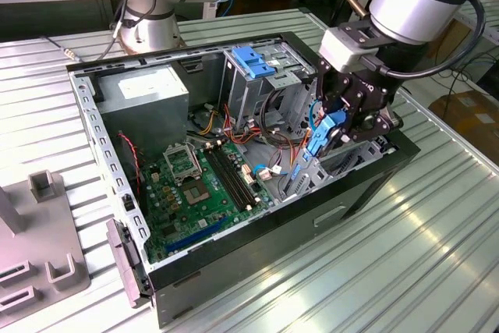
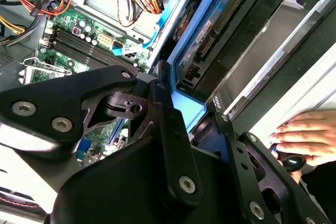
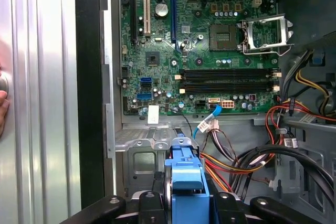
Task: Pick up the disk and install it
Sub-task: 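Insert the disk into the insertion slot, then insert the first disk wire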
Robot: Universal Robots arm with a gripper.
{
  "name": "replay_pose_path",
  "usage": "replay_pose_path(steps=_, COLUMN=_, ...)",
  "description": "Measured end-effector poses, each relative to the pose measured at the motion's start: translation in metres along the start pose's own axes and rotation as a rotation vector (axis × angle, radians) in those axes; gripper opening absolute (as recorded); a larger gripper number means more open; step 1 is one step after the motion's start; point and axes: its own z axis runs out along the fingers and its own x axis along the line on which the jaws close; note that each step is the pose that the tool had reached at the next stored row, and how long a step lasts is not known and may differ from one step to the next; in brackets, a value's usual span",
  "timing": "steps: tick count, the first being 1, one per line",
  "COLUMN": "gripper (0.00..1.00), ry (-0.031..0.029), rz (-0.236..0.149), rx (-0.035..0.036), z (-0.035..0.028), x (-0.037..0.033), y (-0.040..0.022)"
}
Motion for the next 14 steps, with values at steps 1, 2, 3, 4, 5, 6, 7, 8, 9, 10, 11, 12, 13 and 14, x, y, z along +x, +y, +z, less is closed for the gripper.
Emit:
replay_pose_path(steps=1, gripper=0.37, ry=-0.0001, rz=0.000, rx=0.0000, z=0.0001, x=0.0000, y=0.0000)
replay_pose_path(steps=2, gripper=0.37, ry=-0.0001, rz=0.000, rx=0.0000, z=0.0001, x=0.0000, y=0.0000)
replay_pose_path(steps=3, gripper=0.37, ry=-0.0002, rz=0.000, rx=0.0000, z=0.0001, x=0.0000, y=0.0000)
replay_pose_path(steps=4, gripper=0.45, ry=-0.0001, rz=0.000, rx=0.0000, z=0.0003, x=0.0000, y=0.0000)
replay_pose_path(steps=5, gripper=0.12, ry=-0.0001, rz=0.000, rx=0.0000, z=0.0006, x=0.0000, y=0.0000)
replay_pose_path(steps=6, gripper=0.11, ry=-0.0001, rz=0.000, rx=0.0000, z=0.0006, x=0.0000, y=0.0000)
replay_pose_path(steps=7, gripper=0.11, ry=-0.0001, rz=0.000, rx=0.0000, z=0.0007, x=0.0000, y=0.0000)
replay_pose_path(steps=8, gripper=0.11, ry=-0.0002, rz=0.000, rx=0.0000, z=0.0008, x=0.0000, y=0.0000)
replay_pose_path(steps=9, gripper=0.11, ry=-0.0001, rz=0.000, rx=0.0000, z=0.0008, x=0.0000, y=0.0000)
replay_pose_path(steps=10, gripper=0.11, ry=-0.0001, rz=0.000, rx=0.0000, z=0.0008, x=0.0000, y=0.0000)
replay_pose_path(steps=11, gripper=0.11, ry=-0.0001, rz=0.000, rx=0.0000, z=0.0009, x=0.0000, y=0.0000)
replay_pose_path(steps=12, gripper=0.11, ry=-0.0002, rz=0.000, rx=0.0000, z=0.0009, x=0.0000, y=0.0000)
replay_pose_path(steps=13, gripper=0.11, ry=-0.0002, rz=0.000, rx=0.0000, z=0.0009, x=0.0000, y=0.0000)
replay_pose_path(steps=14, gripper=0.11, ry=-0.0002, rz=0.000, rx=0.0000, z=0.0010, x=0.0000, y=0.0000)
